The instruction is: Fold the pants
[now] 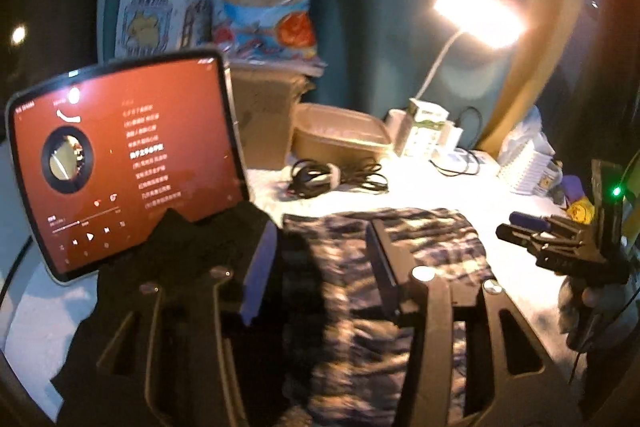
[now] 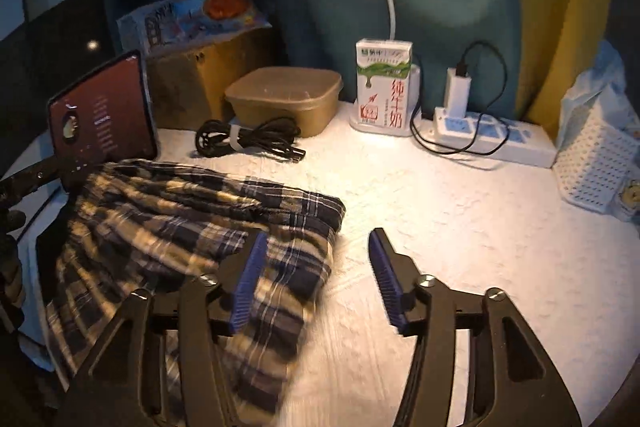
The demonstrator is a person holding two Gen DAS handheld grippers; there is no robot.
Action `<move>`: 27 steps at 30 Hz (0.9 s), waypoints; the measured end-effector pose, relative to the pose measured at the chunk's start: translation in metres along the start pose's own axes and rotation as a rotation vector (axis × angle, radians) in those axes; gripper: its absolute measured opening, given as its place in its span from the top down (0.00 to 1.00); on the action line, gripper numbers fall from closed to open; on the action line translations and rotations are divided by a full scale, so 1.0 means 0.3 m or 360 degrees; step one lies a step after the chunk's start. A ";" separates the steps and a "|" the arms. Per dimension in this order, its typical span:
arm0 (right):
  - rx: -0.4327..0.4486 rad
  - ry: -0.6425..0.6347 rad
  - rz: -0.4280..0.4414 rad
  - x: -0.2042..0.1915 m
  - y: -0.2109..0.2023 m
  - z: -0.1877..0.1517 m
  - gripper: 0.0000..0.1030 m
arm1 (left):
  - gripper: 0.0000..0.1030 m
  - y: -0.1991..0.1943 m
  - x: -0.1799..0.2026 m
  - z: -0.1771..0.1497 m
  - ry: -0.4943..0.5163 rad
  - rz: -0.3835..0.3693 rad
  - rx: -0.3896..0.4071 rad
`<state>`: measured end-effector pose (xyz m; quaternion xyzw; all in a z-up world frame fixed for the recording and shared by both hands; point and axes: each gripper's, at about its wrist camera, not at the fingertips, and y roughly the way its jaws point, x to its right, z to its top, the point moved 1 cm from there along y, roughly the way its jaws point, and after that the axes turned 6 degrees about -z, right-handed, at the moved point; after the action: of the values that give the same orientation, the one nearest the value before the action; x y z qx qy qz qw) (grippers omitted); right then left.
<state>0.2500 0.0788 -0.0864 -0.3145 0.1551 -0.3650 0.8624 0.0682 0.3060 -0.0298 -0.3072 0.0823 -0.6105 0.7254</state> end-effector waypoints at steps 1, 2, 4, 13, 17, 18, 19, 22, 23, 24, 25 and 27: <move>0.0012 -0.0008 0.0002 0.000 -0.023 -0.003 0.42 | 0.53 -0.011 0.021 -0.013 -0.0002 -0.0007 0.0023; 0.0025 -0.0017 0.0003 0.005 -0.051 -0.009 0.42 | 0.53 -0.020 0.039 -0.027 -0.0010 -0.0010 0.0040; 0.0049 -0.0037 -0.0001 0.018 -0.110 -0.023 0.42 | 0.53 -0.038 0.069 -0.055 -0.0027 -0.0013 0.0057; 0.0143 -0.0072 -0.0111 0.121 -0.366 -0.133 0.42 | 0.53 -0.109 0.254 -0.158 0.0012 -0.0092 0.0097; 0.0176 -0.0046 -0.0197 0.187 -0.470 -0.197 0.42 | 0.53 -0.103 0.359 -0.191 0.0102 -0.0113 0.0116; 0.0185 -0.0034 -0.0214 0.206 -0.499 -0.218 0.42 | 0.53 -0.099 0.389 -0.198 0.0134 -0.0110 0.0112; 0.0190 -0.0026 -0.0224 0.216 -0.518 -0.231 0.42 | 0.53 -0.094 0.416 -0.204 0.0166 -0.0107 0.0108; 0.0199 0.0005 -0.0283 0.255 -0.575 -0.285 0.42 | 0.53 -0.097 0.499 -0.223 0.0234 -0.0164 0.0108; 0.0203 0.0012 -0.0302 0.266 -0.594 -0.305 0.42 | 0.53 -0.099 0.520 -0.228 0.0243 -0.0187 0.0113; 0.0214 0.0020 -0.0321 0.277 -0.615 -0.326 0.42 | 0.53 -0.101 0.543 -0.235 0.0258 -0.0207 0.0118; 0.0232 0.0034 -0.0340 0.291 -0.642 -0.354 0.42 | 0.53 -0.102 0.567 -0.243 0.0278 -0.0212 0.0116; 0.0244 0.0095 -0.0369 0.322 -0.687 -0.409 0.42 | 0.53 -0.108 0.613 -0.258 0.0310 -0.0218 0.0112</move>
<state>0.1457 -0.1546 -0.0476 -0.2526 0.1149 -0.4822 0.8310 0.0473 0.1049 -0.0268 -0.2257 0.1098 -0.6881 0.6809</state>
